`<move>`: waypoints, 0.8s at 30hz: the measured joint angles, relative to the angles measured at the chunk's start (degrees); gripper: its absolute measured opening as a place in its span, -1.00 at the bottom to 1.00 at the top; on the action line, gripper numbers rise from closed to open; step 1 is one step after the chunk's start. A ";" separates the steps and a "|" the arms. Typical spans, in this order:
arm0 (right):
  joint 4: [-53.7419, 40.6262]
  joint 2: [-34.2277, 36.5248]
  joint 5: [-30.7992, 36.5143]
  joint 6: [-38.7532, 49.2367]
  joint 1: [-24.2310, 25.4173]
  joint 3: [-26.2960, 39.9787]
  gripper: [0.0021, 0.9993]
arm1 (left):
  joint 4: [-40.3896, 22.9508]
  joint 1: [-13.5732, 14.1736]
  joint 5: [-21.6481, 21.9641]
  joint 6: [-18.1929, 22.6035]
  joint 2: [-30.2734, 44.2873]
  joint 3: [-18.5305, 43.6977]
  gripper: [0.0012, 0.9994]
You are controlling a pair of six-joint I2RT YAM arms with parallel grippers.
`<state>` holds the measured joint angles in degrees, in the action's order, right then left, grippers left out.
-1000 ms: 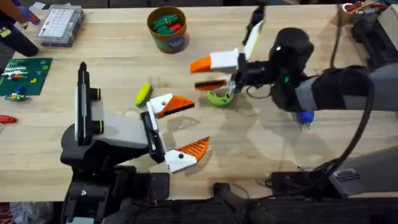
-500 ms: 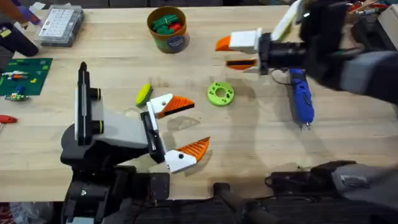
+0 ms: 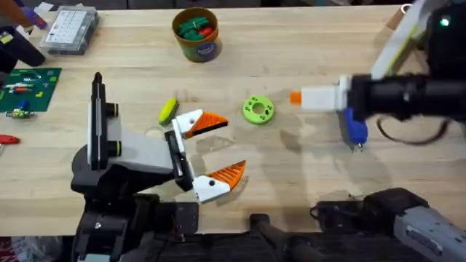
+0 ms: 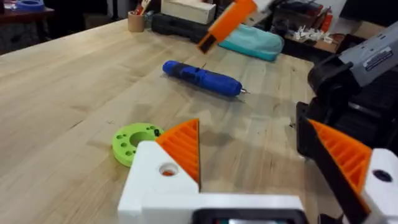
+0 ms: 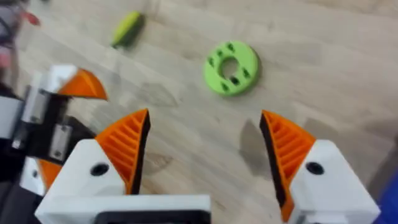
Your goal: Pick up the gripper from the table and insert it into the empty holder that is missing its gripper. Then pick up a screw, insert it into the mounting hole, and use the screwdriver to tighten it. Finally, clean up the table by picking up the vegetable and placing it into the bucket.
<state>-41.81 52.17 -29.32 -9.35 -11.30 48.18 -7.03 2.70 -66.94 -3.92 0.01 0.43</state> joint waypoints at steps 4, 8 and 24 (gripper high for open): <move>-6.08 -4.40 6.34 2.93 -2.83 0.01 1.00 | 0.00 0.00 0.01 -0.01 -0.01 0.00 0.97; -6.99 -5.87 11.89 3.84 -8.44 0.01 1.00 | 0.00 0.00 0.01 -0.01 -0.01 0.00 0.97; -6.42 14.03 25.52 3.84 -22.45 6.93 1.00 | 0.00 0.00 0.00 -0.01 0.00 0.00 0.97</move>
<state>-48.23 66.20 -3.80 -5.50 -33.76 55.11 -7.03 2.70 -66.94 -3.92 0.01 0.43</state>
